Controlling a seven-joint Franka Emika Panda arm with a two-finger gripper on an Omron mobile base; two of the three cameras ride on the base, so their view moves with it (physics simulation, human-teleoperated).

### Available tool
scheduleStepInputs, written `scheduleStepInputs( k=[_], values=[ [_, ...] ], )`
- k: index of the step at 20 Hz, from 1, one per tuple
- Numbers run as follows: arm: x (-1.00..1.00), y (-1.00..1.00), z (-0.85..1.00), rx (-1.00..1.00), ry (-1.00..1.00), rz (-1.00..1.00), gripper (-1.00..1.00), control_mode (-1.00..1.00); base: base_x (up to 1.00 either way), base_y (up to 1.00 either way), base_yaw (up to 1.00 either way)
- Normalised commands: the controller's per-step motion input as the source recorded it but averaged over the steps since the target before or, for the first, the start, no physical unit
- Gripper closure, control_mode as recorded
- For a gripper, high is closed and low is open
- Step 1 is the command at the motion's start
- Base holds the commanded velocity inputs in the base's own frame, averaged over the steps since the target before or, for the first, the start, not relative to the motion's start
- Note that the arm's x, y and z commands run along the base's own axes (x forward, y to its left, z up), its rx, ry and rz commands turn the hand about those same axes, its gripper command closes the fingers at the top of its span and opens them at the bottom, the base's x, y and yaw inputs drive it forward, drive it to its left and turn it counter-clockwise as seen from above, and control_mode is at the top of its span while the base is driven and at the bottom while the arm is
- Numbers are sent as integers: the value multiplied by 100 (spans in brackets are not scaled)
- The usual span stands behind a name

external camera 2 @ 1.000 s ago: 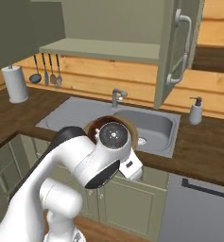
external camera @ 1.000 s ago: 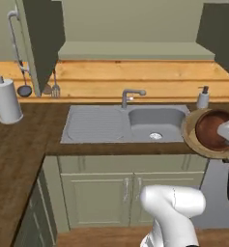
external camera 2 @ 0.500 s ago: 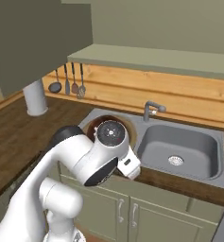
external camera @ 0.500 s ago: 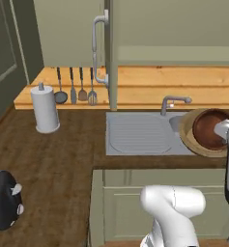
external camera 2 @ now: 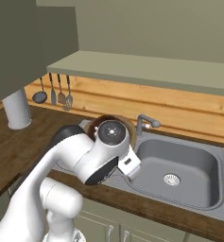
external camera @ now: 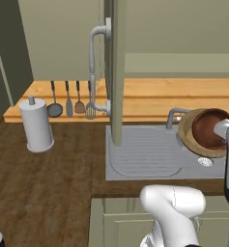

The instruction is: Pick up the bowls on the counter and stack them on top of one another in the open cabinet. Place the smaller bowl on top of the larger bowl.

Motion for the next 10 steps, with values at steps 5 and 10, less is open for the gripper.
scheduleStepInputs(
  k=[5, 10],
  values=[
    [0, 0, 0, 0, 0, 0, 100, 100, 21, -30, -8],
    [0, 0, 0, 0, 0, 0, 100, 100, 69, -12, -18]
  ],
)
